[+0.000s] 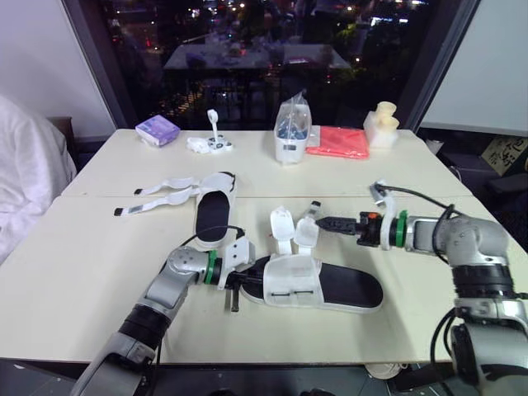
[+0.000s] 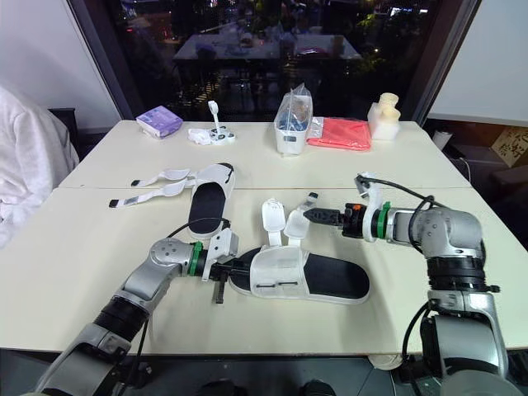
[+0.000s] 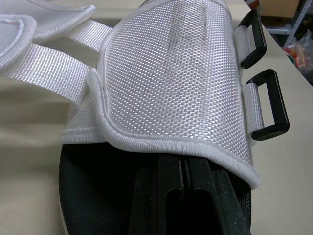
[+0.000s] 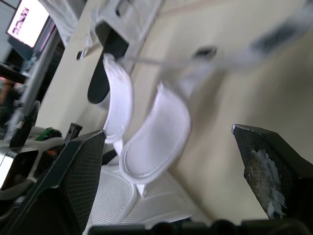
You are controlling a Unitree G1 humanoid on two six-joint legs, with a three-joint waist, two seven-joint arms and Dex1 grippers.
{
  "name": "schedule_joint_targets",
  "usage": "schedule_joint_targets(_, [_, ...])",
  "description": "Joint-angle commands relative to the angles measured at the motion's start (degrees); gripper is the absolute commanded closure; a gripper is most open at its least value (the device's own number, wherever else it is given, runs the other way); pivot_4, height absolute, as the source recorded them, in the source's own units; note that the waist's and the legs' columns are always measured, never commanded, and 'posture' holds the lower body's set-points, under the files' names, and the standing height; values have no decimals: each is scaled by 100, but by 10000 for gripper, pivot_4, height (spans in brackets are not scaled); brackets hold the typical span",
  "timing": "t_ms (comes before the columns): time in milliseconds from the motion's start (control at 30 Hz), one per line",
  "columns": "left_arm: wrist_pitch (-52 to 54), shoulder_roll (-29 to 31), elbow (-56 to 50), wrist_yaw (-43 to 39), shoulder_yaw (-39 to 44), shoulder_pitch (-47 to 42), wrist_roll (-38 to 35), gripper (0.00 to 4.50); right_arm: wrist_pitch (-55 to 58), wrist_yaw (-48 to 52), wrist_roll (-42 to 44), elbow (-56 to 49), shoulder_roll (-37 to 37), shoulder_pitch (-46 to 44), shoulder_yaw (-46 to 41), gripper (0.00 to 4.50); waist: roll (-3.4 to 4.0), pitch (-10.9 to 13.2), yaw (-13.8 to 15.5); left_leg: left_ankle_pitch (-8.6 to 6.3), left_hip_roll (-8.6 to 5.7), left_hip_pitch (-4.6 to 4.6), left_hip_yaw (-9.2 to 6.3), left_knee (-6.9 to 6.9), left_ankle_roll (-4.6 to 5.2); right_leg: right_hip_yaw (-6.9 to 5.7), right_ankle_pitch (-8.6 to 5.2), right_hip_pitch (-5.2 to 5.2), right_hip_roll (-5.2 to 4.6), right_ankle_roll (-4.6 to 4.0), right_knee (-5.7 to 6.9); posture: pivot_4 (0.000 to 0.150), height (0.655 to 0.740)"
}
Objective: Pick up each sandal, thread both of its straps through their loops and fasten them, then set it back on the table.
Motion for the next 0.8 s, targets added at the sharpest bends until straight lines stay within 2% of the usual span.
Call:
schedule_joint_targets(33, [27, -15, -105, -18, -123, 64, 73, 44892, -87, 21, -169, 539, 191, -422, -32, 0, 0, 0, 3, 0, 0, 1, 1, 0, 0, 0, 0, 0, 0, 1, 0, 1500, 7400])
schedule_joint_targets(333, [100, 42, -241, 38, -87, 120, 52, 44892, -567, 213, -577, 2343, 751, -1303, -156, 0, 1, 0, -8, 0, 0, 0, 3, 0, 1, -1, 4, 0, 4, 7, 3, 1500, 7400])
schedule_joint_targets(500, [190, 104, -438, 101, -67, 232, 29, 44892, -1293, 274, -742, 3332, 1023, -1812, -418, 0, 1, 0, -54, -1, 0, 1, 7, -1, 2, 0, 5, -1, 4, 9, 3, 1500, 7400])
schedule_joint_targets(800, [254, 173, -573, 174, -60, 363, 33, 44892, -1820, 537, -891, 4137, 1085, -2470, -791, 0, 2, 1, -133, -1, 1, 1, 7, -5, 2, 0, 6, -1, 5, 12, 1, 1500, 7400])
